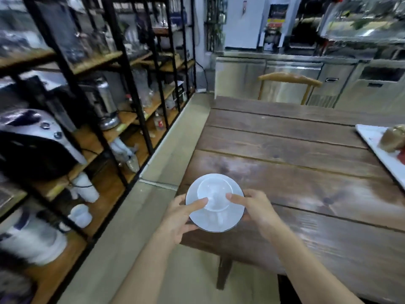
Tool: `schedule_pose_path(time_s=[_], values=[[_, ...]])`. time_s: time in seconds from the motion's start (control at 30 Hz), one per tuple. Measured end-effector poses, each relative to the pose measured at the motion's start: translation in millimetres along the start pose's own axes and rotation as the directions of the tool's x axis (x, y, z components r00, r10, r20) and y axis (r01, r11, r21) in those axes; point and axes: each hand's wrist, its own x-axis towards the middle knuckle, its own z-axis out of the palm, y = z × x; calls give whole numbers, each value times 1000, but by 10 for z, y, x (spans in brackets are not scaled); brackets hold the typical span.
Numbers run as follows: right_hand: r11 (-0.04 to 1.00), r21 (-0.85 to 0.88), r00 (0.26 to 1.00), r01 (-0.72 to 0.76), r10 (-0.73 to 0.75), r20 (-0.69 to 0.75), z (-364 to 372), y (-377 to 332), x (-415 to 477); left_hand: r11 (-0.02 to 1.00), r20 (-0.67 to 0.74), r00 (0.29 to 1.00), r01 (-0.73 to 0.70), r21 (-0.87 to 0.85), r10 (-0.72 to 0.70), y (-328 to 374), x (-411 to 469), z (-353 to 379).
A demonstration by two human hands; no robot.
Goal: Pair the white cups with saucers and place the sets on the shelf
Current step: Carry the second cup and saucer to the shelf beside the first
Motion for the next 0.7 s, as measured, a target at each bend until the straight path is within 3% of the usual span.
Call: schedule_pose_path(time_s=[0.17, 0.33, 0.4, 0.5, 0.7], values=[[999, -26, 977, 27, -21, 213, 1402, -129, -345, 986, -149, 978, -156, -59, 146, -5, -784, -1280], [987, -130, 885, 92, -21, 466, 2862, -233, -798, 961, -454, 869, -263, -86, 197, -136, -1743, -2527], [978, -159, 830, 131, -21, 557, 3443, -242, -1006, 947, -577, 796, -299, -116, 181, -236, -2143, -2945], [966, -173, 736, 191, -25, 676, 4269, -229, -1345, 913, -766, 631, -376, -159, 127, -380, -2735, -3446], [948, -207, 539, 241, 46, 841, 5637, -143, -1979, 867, -934, 353, -480, -131, 54, -570, -3683, -4236]])
